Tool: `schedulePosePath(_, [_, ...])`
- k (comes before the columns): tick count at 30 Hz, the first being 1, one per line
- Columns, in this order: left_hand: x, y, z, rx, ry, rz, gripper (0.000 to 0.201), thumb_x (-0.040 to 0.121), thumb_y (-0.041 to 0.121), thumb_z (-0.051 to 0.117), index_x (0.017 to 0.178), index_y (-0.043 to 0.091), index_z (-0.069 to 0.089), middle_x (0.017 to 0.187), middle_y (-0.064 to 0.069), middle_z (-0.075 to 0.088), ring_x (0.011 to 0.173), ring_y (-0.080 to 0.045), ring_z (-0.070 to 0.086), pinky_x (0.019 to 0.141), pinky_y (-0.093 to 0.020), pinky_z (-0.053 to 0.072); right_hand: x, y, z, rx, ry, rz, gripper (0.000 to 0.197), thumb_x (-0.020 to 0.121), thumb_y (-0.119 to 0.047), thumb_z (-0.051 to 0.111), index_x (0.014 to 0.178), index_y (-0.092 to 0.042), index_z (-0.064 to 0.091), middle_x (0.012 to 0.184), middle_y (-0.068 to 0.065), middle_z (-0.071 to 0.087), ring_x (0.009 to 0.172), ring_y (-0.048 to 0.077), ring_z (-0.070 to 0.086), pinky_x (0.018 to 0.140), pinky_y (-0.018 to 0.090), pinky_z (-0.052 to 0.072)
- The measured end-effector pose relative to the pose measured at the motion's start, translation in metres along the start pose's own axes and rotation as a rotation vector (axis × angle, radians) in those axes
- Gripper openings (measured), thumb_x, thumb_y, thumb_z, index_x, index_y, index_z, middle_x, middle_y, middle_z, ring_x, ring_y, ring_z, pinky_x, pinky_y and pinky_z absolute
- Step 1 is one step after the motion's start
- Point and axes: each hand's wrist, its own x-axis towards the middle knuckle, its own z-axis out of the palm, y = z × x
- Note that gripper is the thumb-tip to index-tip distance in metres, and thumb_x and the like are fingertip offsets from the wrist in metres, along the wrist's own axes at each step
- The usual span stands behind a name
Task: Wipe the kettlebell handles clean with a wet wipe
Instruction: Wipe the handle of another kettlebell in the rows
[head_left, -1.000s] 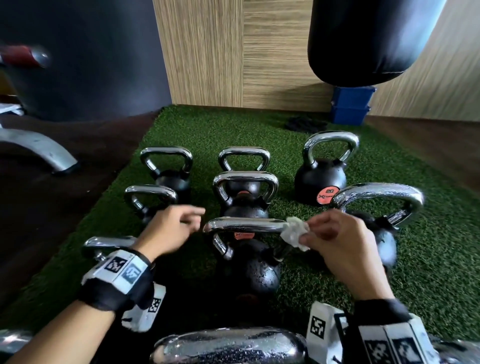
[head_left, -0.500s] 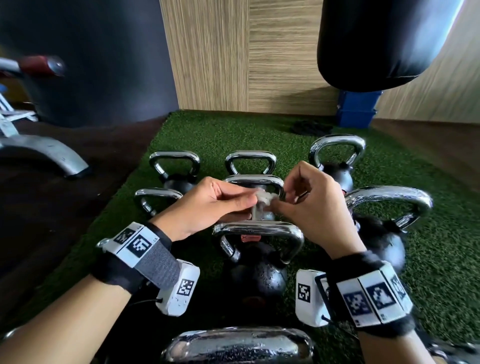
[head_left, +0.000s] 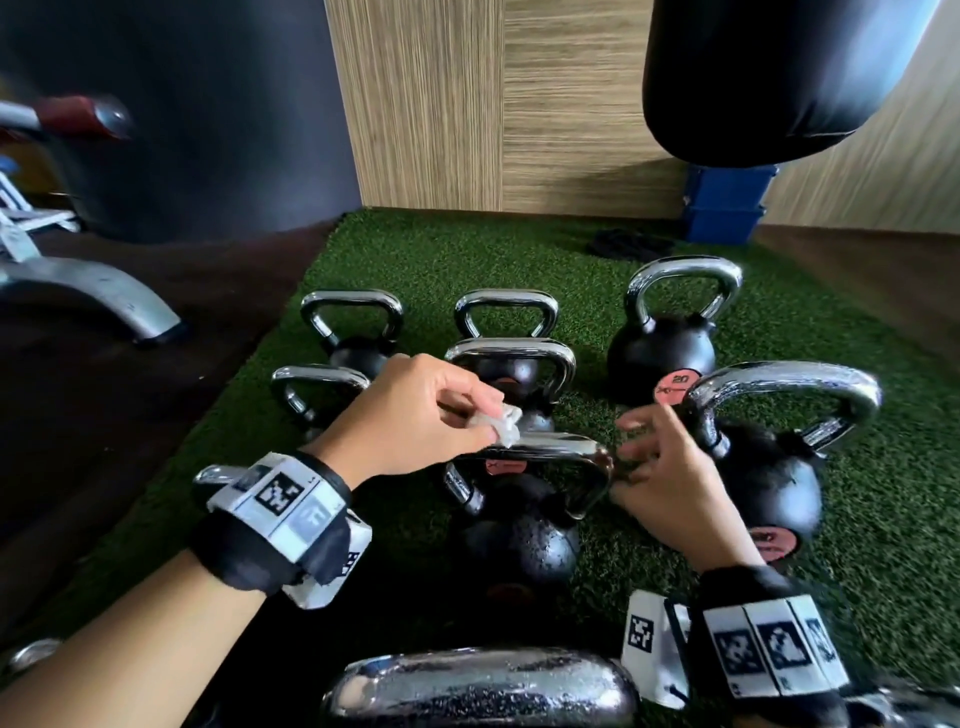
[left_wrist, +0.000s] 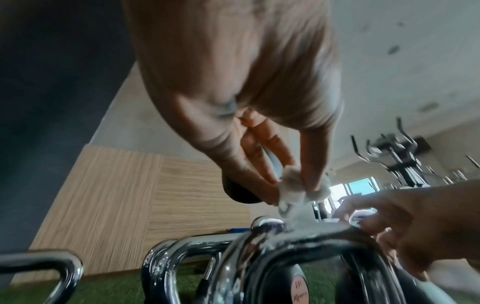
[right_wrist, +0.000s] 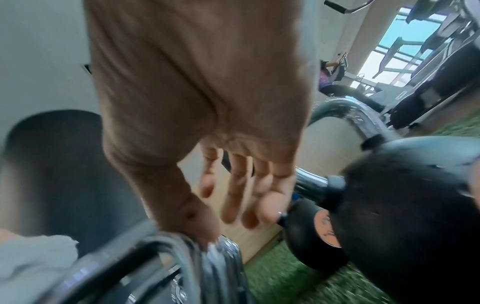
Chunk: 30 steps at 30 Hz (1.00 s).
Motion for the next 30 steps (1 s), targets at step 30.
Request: schedulePosePath(30, [-0.048,-0.030,0.007,0.175,0.190,-0.074,0.027,0.089,0.024,0.080,0.115,0.033,0.078,0.106,0.028,0.073,0.097,0.016,0.067,0.085,-0.003,0.050,-0.016,0.054,0.071,0.212,-0.102,0.150,0.027,0.065,-0.051,0.088,0.088,-0.044,0.078,0.081,-0.021,0.076,0.078,-0.008,0.069,0.075,0.025,0.056])
